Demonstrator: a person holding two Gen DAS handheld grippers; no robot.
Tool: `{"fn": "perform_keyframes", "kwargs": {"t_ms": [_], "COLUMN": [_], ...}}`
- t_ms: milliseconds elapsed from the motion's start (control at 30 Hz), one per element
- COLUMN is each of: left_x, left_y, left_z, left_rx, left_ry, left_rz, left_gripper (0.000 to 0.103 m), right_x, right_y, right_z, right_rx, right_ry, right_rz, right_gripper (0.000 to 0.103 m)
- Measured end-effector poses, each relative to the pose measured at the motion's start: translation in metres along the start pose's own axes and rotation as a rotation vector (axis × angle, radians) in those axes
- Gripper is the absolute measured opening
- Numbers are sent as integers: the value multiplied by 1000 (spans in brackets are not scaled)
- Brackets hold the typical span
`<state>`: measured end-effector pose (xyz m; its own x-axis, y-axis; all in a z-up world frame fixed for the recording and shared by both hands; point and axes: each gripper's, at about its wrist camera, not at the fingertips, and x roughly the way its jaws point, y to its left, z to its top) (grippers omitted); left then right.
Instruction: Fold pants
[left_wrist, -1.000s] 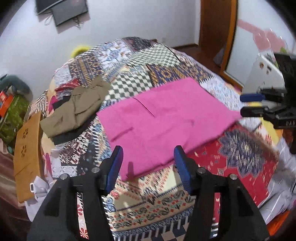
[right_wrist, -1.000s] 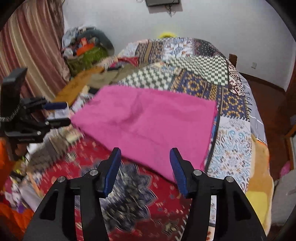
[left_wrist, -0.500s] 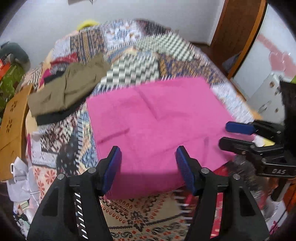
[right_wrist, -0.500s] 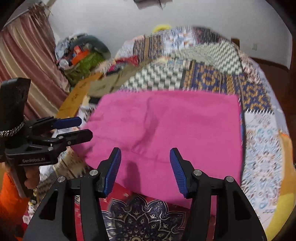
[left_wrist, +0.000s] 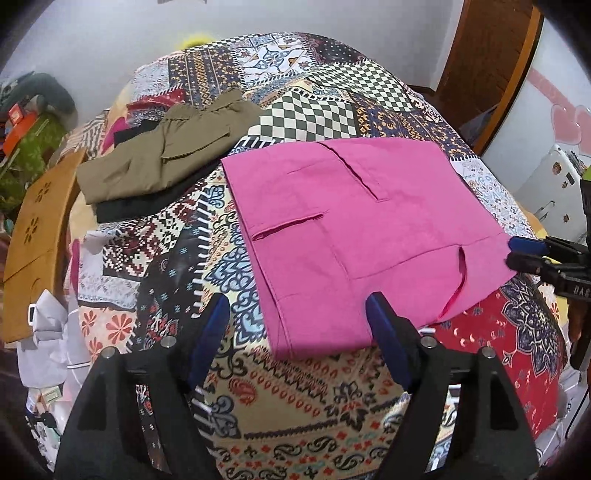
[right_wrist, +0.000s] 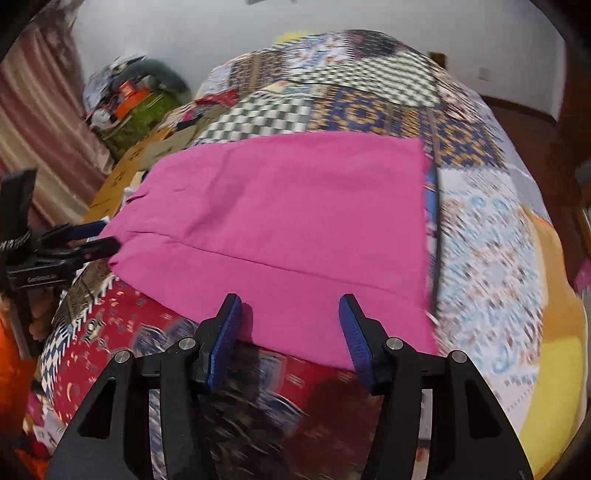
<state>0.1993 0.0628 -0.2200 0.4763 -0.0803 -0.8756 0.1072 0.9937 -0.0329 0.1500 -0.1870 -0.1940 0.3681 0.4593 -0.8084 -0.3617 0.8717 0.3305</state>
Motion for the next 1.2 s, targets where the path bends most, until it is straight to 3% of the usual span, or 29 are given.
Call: {"fn": "perform_keyframes", "kwargs": {"t_ms": [300, 533, 633, 800, 933, 1200], "left_x": [-5, -15, -24, -21, -5, 29], "left_y": [-1, 8, 20, 43, 57, 57], "left_z": [-6, 3, 15, 42, 67, 102], "left_rx": [34, -4, -41, -101, -144, -117], "left_ry": [-13, 4, -23, -35, -22, -5], "left_rz": [13, 13, 45, 99, 83, 112], "left_gripper": [78, 77, 77, 77, 77, 77], "right_x": [-15, -21, -24, -35, -31, 8], "right_y": [-44, -44, -49, -55, -59, -79], "right_z": [-23, -20, -6, 24, 50, 102], "right_rx": [123, 94, 92, 86, 76, 70], "right_ry": [3, 23, 22, -52, -90, -73], "right_rz": [-34, -51, -63, -62, -71, -85], "right_gripper": [51, 52, 54, 54, 54, 54]}}
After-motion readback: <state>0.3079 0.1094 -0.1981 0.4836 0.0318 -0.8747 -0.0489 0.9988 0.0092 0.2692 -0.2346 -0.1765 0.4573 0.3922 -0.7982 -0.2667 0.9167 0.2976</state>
